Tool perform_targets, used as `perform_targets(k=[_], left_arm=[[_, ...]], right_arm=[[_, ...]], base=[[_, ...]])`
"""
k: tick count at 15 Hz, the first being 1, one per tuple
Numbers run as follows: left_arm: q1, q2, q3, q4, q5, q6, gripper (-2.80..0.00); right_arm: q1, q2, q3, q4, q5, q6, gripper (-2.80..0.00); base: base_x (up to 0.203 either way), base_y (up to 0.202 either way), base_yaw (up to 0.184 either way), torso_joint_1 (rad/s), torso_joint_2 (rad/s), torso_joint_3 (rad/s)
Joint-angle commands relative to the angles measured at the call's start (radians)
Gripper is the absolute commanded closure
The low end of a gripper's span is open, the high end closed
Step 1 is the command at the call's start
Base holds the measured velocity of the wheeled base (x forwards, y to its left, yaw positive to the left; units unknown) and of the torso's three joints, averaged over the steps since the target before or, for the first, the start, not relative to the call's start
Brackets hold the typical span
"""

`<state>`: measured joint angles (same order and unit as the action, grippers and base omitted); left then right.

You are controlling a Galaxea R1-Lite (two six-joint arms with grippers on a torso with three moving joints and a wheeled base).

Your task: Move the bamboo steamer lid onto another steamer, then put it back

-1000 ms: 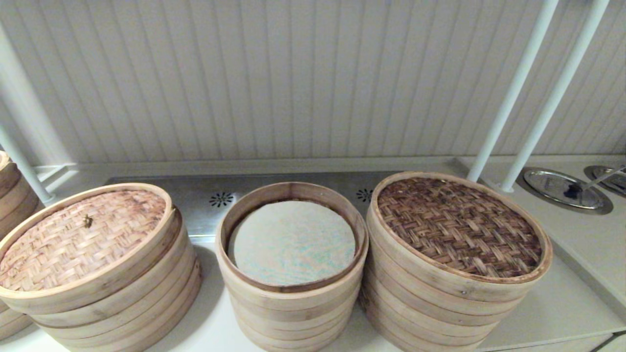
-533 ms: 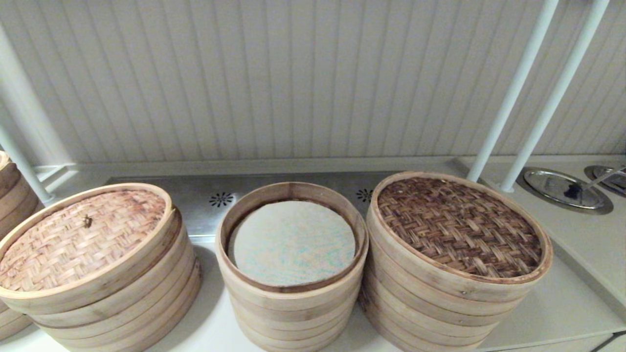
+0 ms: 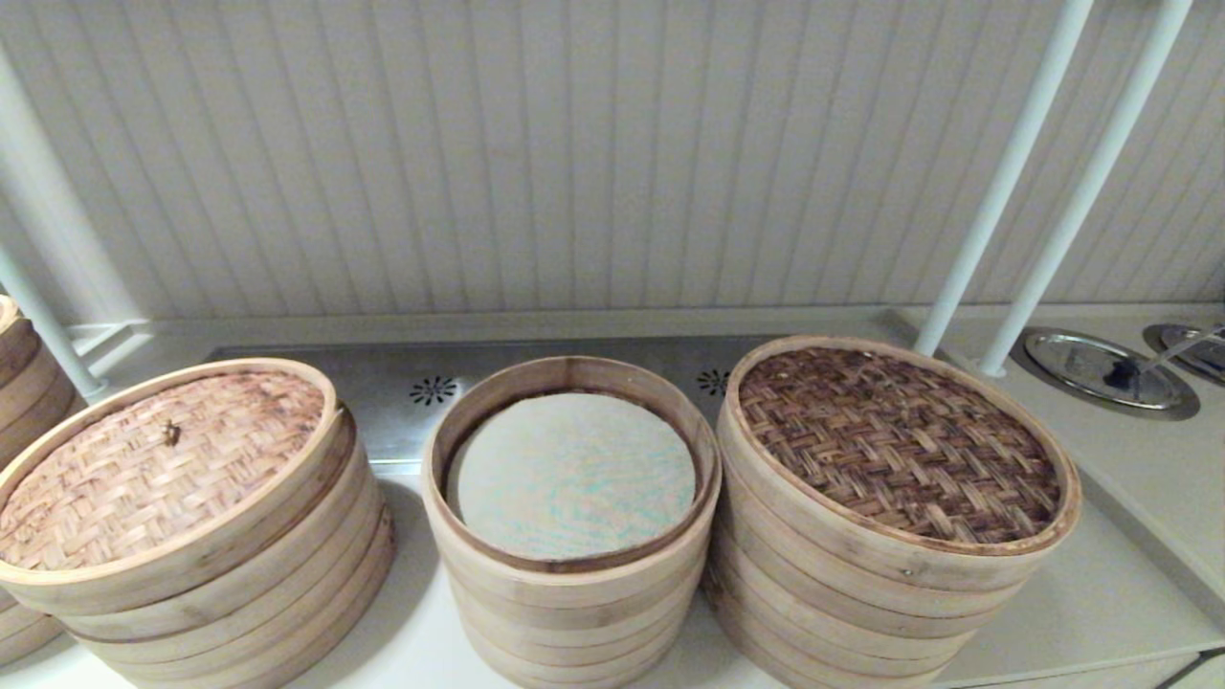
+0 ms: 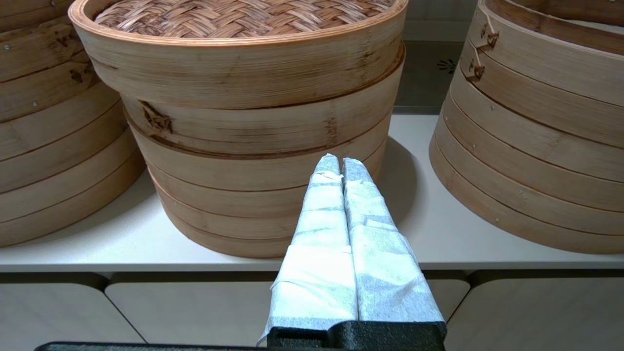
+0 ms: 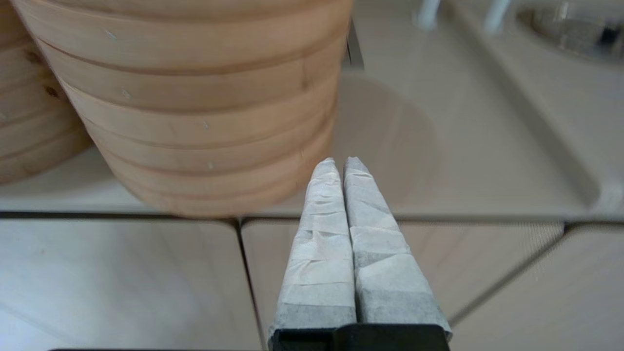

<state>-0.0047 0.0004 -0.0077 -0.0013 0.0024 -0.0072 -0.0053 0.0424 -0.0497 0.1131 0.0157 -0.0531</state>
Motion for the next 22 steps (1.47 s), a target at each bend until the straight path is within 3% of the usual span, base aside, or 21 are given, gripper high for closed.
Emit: perform_targets(k=[1,22], left_arm=[[0.0,0.001,0.0,0.0,0.0,0.0,0.0],[0.0,0.0,0.0,0.0,0.001,0.0,0.0]], right_arm=[[0.001,-0.038,0.01,-0.002,-0.007,0.004,0.0],[0.001,-0.035,0.01,-0.012,-0.013,0.036,0.0]], base=[[0.0,0.0,0.0,0.0,0.0,0.0],[0.0,0.0,0.0,0.0,0.0,0.0]])
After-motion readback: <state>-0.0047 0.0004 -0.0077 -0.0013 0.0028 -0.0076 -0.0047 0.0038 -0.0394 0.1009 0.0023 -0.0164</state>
